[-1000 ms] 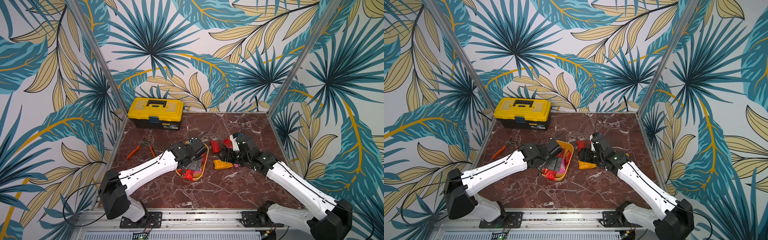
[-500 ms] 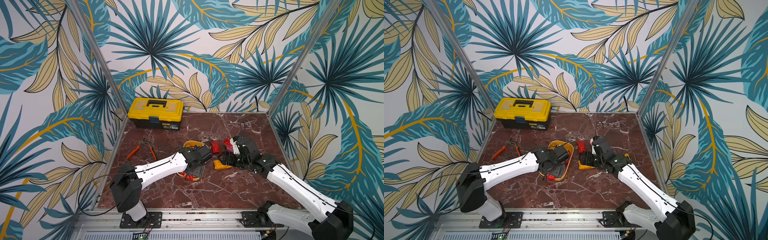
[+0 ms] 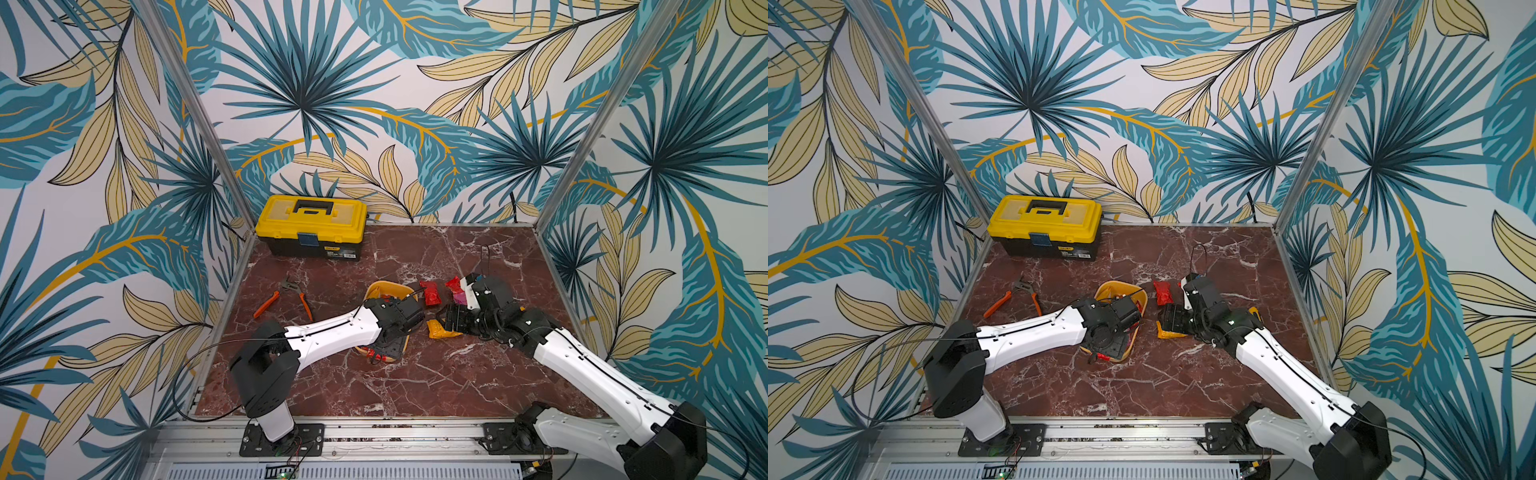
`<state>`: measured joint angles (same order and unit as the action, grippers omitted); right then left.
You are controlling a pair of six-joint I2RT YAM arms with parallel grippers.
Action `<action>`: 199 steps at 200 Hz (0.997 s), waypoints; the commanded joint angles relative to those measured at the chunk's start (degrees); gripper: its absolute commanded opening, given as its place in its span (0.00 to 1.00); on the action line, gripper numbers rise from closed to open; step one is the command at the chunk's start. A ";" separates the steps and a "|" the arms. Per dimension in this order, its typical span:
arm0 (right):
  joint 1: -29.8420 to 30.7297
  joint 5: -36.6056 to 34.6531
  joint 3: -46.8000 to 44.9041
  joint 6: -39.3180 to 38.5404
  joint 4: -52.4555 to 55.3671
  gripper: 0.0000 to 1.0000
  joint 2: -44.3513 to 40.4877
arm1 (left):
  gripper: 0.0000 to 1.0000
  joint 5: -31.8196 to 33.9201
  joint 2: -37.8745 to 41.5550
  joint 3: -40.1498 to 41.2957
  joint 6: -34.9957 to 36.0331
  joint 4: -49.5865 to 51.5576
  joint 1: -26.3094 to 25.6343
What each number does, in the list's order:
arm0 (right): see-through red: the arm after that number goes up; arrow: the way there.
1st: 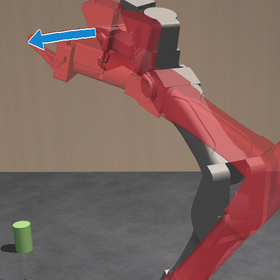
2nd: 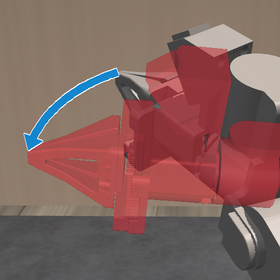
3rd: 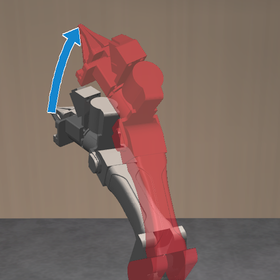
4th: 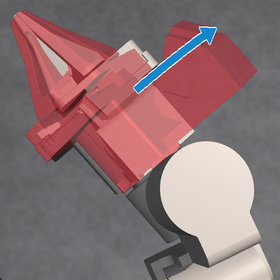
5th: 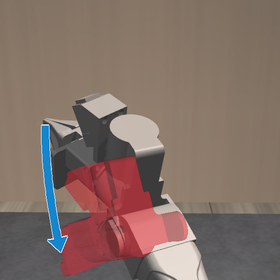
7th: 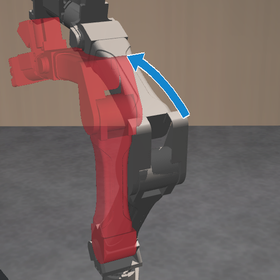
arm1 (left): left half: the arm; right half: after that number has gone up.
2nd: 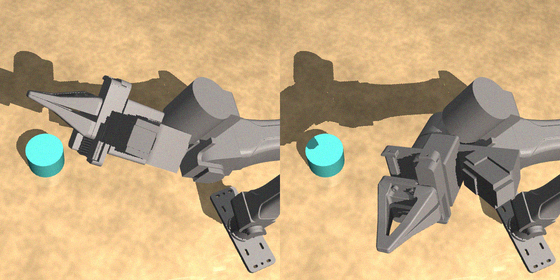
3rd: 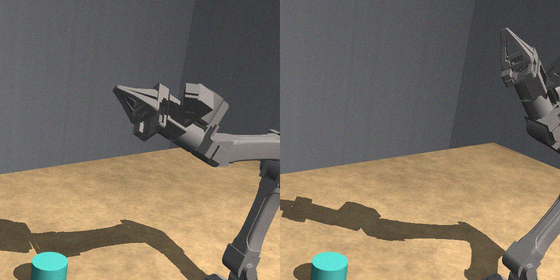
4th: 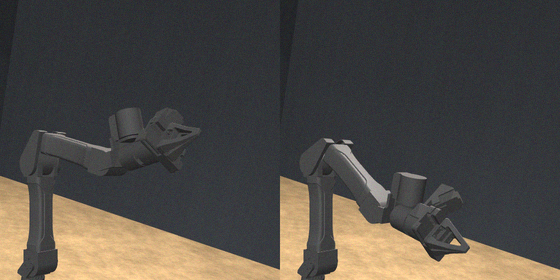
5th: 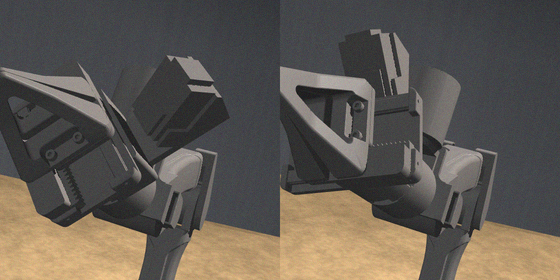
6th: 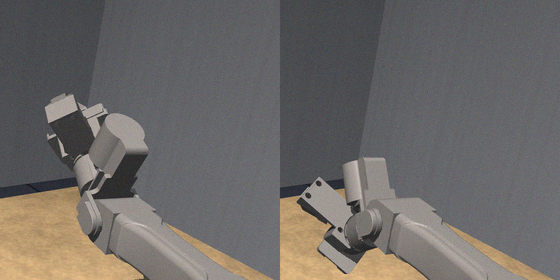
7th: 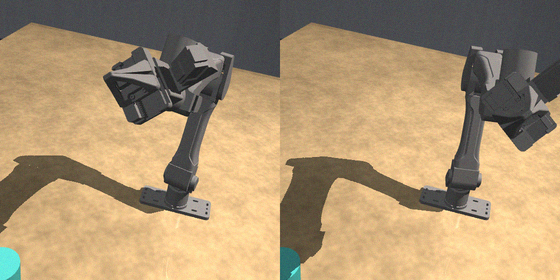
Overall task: Take the tea bags out of the storage box
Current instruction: Pick up the tea bag from the storage box.
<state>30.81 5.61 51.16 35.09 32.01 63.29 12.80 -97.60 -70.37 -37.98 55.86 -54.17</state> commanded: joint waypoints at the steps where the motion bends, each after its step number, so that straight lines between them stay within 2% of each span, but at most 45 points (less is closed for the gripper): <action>1: 0.19 -0.42 -1.32 -0.64 0.60 0.80 -0.97 | 0.73 0.21 -0.48 1.15 -0.26 -0.97 0.08; 98: 0.21 -0.90 -1.15 -0.92 0.51 0.80 -0.69 | 0.58 1.40 -0.44 0.48 -0.43 0.04 0.60; 145: 0.17 -1.36 -0.89 -1.34 0.51 0.79 -0.62 | 0.56 1.96 1.67 -0.51 -0.79 1.18 0.81; 199: 0.19 -1.80 -0.62 -1.74 0.51 0.79 -0.36 | 0.55 2.49 7.90 -2.19 -0.71 3.06 2.90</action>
<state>30.81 4.89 51.13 34.44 31.99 63.29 13.93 -94.21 -70.35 -38.37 57.06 -52.69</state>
